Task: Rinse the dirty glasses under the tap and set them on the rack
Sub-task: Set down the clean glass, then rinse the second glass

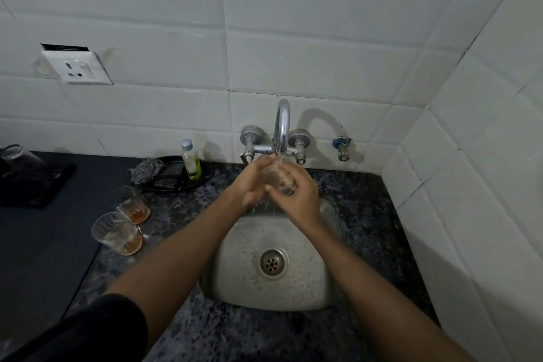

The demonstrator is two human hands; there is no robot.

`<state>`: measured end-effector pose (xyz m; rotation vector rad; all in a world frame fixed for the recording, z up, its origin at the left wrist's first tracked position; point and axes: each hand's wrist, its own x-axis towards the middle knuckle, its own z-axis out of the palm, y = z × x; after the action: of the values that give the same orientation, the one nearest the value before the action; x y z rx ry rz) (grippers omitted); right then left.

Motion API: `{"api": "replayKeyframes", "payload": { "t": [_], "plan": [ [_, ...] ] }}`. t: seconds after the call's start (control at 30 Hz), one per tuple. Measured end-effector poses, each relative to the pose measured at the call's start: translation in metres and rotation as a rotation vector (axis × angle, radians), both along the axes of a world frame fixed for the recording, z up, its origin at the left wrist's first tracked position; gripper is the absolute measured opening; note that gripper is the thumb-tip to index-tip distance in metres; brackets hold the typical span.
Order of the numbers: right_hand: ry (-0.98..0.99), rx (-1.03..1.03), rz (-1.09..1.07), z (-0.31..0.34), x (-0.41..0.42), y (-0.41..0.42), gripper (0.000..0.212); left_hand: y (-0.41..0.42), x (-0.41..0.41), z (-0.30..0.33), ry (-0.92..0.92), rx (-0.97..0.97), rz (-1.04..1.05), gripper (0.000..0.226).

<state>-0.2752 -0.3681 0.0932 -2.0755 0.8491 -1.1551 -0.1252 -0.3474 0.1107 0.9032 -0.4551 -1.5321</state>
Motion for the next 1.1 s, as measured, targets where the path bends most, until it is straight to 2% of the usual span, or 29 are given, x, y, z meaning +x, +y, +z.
{"api": "replayKeyframes", "payload": {
  "t": [0.07,0.17,0.23,0.27,0.37,0.43,0.47,0.57,0.63,0.67,0.77,0.83,0.9,1.0,1.03,1.1],
  "plan": [
    [0.066,-0.062,-0.004,0.002,-0.001,-0.003,0.055,-0.001,0.002,-0.003,0.0,0.028,-0.034,0.023],
    [0.342,-0.47,0.078,0.007,-0.01,-0.006,0.051,-0.006,0.007,0.0,-0.124,0.119,-0.083,0.029],
    [0.429,-0.61,0.135,0.007,-0.011,-0.008,0.049,-0.009,0.01,0.002,-0.156,0.149,-0.057,0.028],
    [0.417,-0.573,0.128,0.006,-0.01,-0.007,0.05,-0.01,0.01,0.002,-0.154,0.14,-0.036,0.028],
    [0.227,-0.224,0.029,0.005,0.0,-0.002,0.054,-0.008,0.007,0.002,-0.032,0.051,-0.002,0.028],
    [0.148,-0.083,-0.043,0.011,0.007,-0.001,0.053,-0.007,0.005,-0.001,0.036,0.012,-0.007,0.031],
    [0.178,-0.121,-0.037,0.014,0.009,-0.001,0.052,-0.006,0.006,-0.002,0.044,0.015,-0.014,0.034],
    [0.413,-0.491,0.063,0.016,0.002,-0.002,0.057,-0.009,0.011,0.0,-0.065,0.082,-0.054,0.043],
    [0.475,-0.567,0.098,0.015,-0.001,-0.006,0.059,-0.009,0.012,0.002,-0.164,0.137,-0.039,0.039],
    [0.429,-0.501,0.088,0.014,0.0,-0.005,0.058,-0.01,0.014,0.003,-0.19,0.156,-0.016,0.036],
    [0.114,-0.004,-0.022,0.02,0.009,0.003,0.056,-0.011,0.013,0.001,-0.165,0.13,0.034,0.033],
    [0.016,0.144,-0.089,0.025,0.014,0.001,0.056,-0.01,0.014,0.0,-0.129,0.101,0.037,0.034],
    [0.124,-0.017,-0.076,0.027,0.01,0.002,0.057,-0.009,0.015,-0.001,-0.08,0.087,-0.003,0.038],
    [0.392,-0.462,0.051,0.026,0.0,0.002,0.057,-0.01,0.014,0.008,-0.135,0.125,-0.051,0.042],
    [0.432,-0.505,0.073,0.025,-0.002,0.001,0.057,-0.011,0.012,0.011,-0.157,0.142,-0.051,0.042],
    [0.356,-0.344,0.06,0.022,0.0,0.001,0.056,-0.012,0.009,0.013,-0.132,0.149,-0.031,0.044]
  ]
}}
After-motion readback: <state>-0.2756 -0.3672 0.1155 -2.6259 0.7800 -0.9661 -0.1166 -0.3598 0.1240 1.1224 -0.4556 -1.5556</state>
